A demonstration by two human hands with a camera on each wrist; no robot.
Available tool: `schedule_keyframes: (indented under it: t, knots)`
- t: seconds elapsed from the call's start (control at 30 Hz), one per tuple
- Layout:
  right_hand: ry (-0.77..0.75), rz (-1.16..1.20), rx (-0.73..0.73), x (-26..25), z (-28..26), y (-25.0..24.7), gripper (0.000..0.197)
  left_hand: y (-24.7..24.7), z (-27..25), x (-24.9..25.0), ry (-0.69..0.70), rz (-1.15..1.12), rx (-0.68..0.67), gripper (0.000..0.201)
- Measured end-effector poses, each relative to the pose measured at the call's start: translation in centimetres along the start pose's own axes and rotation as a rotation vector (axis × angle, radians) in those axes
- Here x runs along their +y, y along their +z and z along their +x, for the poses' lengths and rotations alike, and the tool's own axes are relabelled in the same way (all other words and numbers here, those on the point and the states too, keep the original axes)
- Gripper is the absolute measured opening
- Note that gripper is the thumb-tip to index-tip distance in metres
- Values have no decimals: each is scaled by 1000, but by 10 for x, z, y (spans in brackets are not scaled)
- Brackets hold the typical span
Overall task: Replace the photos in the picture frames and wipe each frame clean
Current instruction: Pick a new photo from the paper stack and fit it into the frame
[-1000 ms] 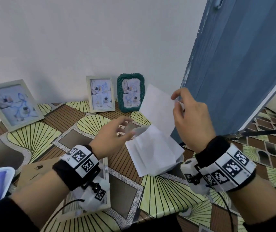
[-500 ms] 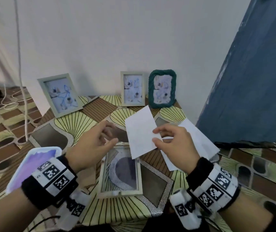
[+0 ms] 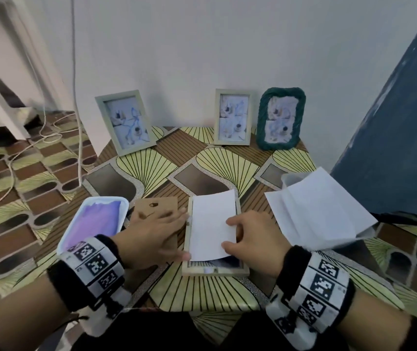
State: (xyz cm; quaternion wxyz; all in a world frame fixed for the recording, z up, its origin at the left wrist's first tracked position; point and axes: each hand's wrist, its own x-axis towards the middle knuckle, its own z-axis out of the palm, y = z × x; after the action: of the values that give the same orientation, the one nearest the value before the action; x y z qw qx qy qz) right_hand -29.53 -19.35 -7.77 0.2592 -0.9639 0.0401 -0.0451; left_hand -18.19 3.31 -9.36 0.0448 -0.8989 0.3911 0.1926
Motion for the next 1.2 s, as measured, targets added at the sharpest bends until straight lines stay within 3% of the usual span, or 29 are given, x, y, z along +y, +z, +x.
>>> schedule_keyframes:
  t: [0.43, 0.5, 0.63, 0.73, 0.9, 1.2]
  knots:
    - [31, -47, -343, 14, 17, -9, 51, -3, -2, 3, -1, -7, 46, 98]
    - [-8, -104, -338, 14, 19, -11, 50, -3, -2, 3, -2, -14, 47, 98]
    - [-185, -209, -178, 11, 27, -12, 45, -3, -3, 4, -6, -10, 50, 101]
    - [-284, -409, -227, 9, 38, -10, 60, -3, -2, 4, -8, 0, 66, 98]
    - [-244, -538, -590, 8, 36, 11, 88, -3, -2, 4, -11, 4, 68, 98]
    - [-236, -510, -536, 14, 35, 15, 92, -7, -10, 0, 30, -40, 132, 100]
